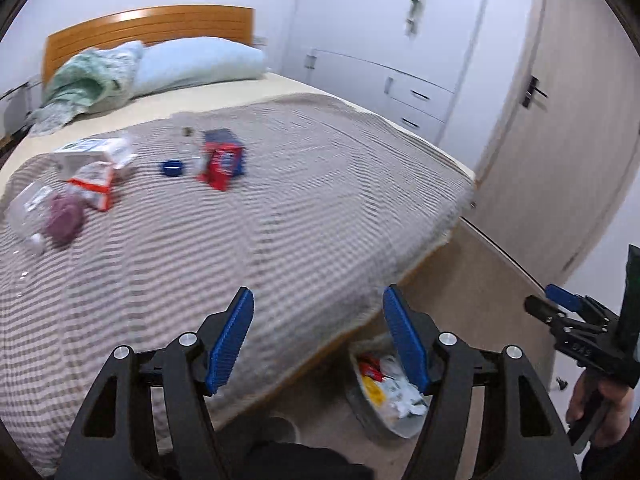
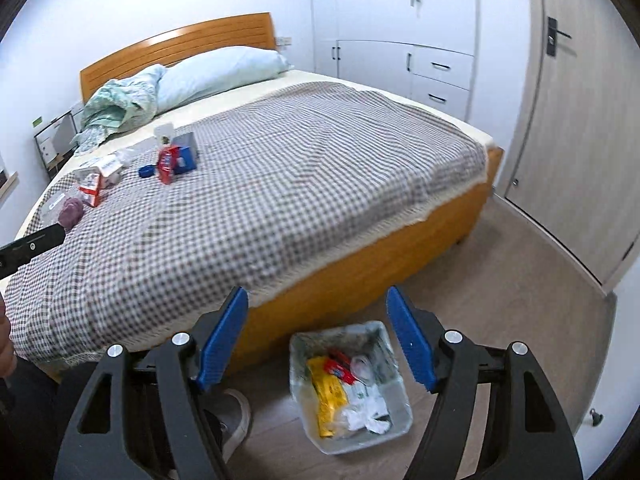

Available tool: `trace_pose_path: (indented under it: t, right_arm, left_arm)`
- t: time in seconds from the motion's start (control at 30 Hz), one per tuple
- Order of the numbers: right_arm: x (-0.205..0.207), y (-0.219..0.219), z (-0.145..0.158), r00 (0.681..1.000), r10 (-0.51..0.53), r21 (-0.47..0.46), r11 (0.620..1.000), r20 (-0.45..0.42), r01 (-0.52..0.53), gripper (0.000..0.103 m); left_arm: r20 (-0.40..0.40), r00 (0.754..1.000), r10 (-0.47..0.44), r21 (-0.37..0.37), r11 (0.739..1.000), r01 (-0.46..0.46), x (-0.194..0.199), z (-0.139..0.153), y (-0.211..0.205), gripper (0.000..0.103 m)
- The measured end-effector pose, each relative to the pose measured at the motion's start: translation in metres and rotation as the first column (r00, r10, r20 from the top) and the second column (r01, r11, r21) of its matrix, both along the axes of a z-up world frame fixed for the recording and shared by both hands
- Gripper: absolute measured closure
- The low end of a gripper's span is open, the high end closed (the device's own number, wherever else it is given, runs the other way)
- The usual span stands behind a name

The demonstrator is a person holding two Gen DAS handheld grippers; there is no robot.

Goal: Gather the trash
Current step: 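Move both tools back over the bed toward the remaining trash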

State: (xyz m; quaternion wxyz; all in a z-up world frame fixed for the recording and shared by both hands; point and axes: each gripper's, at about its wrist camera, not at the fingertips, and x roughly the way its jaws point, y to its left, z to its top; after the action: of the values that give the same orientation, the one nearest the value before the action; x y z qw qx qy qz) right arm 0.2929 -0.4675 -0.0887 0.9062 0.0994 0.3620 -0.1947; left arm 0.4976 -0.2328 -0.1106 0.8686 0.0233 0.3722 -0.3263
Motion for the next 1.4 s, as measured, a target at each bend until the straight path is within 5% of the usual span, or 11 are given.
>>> trace_pose_path:
  t: [0.33,0.4,0.5,0.6,0.77,0.9,1.0,1.07,1.2,1.3,1.4]
  right_arm:
    - [0.092,0.073,0.002,0.989,0.149,0.015,0.989,-0.003,-0.149,0.034]
    - [0.117,0.091,0.001,0.980,0.199,0.022,0.980,-0.004,-0.198,0.034]
    - [0.158,0.123,0.001,0.960,0.279,0.005,0.960,-0.007,-0.278,0.034]
    - [0.204,0.153,-0.001,0.932,0.363,0.008,0.932,-0.012,-0.363,0.034]
    - [0.292,0.205,-0.005,0.861,0.507,-0.001,0.861,-0.039,-0.508,0.034]
    - [0.382,0.252,-0.017,0.804,0.579,-0.071,0.803,-0.138,-0.591,0.034]
    - [0.448,0.284,-0.030,0.744,0.654,-0.032,0.748,-0.142,-0.663,0.034]
    - [0.475,0.294,-0.038,0.743,0.654,-0.043,0.746,-0.143,-0.665,0.034]
    - [0.525,0.311,-0.070,0.734,0.653,0.022,0.750,-0.188,-0.661,0.034]
    - [0.528,0.305,-0.081,0.718,0.682,0.160,0.731,-0.139,-0.663,0.066]
    - [0.495,0.300,-0.058,0.736,0.675,0.087,0.737,-0.055,-0.670,0.074]
  left_arm:
    - [0.026,0.964,0.264,-0.019,0.965,-0.263,0.080,-0.023,0.102,0.038]
    - [-0.011,0.943,0.332,-0.036,0.943,-0.332,0.101,-0.035,0.128,0.038]
    - [-0.083,0.875,0.477,-0.046,0.875,-0.481,0.131,-0.060,0.170,0.038]
    - [-0.128,0.828,0.546,0.007,0.835,-0.550,0.156,-0.080,0.196,0.038]
    - [-0.035,0.826,0.563,-0.034,0.825,-0.564,0.183,-0.073,0.214,0.038]
    - [-0.135,0.801,0.583,-0.041,0.804,-0.593,0.208,-0.083,0.221,0.038]
    - [-0.151,0.815,0.559,-0.054,0.819,-0.571,0.215,-0.083,0.222,0.035]
    - [-0.127,0.818,0.561,-0.046,0.820,-0.570,0.217,-0.083,0.218,0.025]
    - [-0.141,0.816,0.560,-0.061,0.818,-0.572,0.227,-0.086,0.223,0.023]
    - [-0.165,0.812,0.559,-0.068,0.815,-0.575,0.232,-0.091,0.225,0.020]
    - [-0.160,0.813,0.560,-0.070,0.815,-0.575,0.237,-0.091,0.223,0.020]
